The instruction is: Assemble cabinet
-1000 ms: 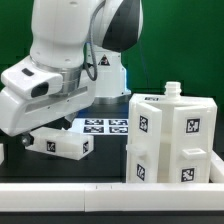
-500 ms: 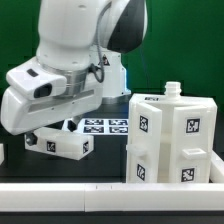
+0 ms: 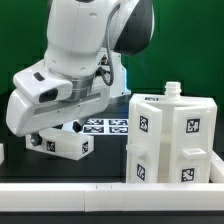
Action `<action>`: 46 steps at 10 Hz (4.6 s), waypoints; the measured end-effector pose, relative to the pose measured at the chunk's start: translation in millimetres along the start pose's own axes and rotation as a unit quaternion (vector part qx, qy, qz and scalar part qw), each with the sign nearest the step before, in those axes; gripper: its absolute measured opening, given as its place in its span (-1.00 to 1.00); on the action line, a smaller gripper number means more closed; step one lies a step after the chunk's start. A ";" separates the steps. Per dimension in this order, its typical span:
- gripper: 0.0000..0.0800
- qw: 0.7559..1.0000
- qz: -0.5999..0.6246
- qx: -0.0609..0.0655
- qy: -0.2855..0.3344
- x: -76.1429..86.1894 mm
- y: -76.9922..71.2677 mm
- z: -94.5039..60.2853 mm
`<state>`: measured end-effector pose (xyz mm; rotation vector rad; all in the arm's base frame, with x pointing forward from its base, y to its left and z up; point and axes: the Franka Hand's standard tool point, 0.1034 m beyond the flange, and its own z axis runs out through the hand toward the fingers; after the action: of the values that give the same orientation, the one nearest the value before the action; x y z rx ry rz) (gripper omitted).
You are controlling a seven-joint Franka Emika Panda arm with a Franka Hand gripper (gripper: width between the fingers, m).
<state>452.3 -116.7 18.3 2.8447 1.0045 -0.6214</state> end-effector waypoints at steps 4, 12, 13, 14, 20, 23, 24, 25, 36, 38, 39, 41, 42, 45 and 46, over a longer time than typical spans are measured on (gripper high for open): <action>0.38 1.000 0.000 0.000 0.000 -0.3 0.0 0.2; 0.38 1.000 0.000 0.000 0.000 -0.4 0.0 0.3; 0.38 1.000 0.000 0.000 0.000 -0.4 0.0 0.3; 0.38 1.000 0.006 0.001 -0.001 -0.3 -0.3 0.3; 0.38 0.998 0.038 0.029 -0.028 -2.4 -6.4 -25.5; 0.38 0.998 0.045 0.038 -0.030 -7.8 -0.2 -47.3; 0.38 0.998 0.045 0.037 -0.027 -7.3 0.4 -51.1; 0.38 0.998 0.045 0.036 -0.025 -7.2 0.1 -52.8; 0.38 0.999 0.031 0.017 -0.021 -4.4 11.5 -6.3; 0.38 0.999 0.027 0.012 -0.017 -1.7 13.7 -0.4; 0.38 0.999 0.026 0.011 -0.017 -1.7 13.8 -0.5; 0.81 0.999 0.026 0.011 -0.017 -1.8 14.4 0.0; 0.95 1.000 0.026 0.008 -0.011 -2.0 17.0 -0.1; 0.99 0.999 0.034 0.022 0.031 -1.1 15.7 -17.1; 0.99 0.997 0.033 0.028 0.059 -4.4 14.4 -24.6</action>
Offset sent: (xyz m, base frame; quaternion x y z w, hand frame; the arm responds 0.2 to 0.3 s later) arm 0.0000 0.0000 0.0000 0.0000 0.0000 0.0000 1.0000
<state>466.8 -126.0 41.5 2.9805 0.9198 -0.4874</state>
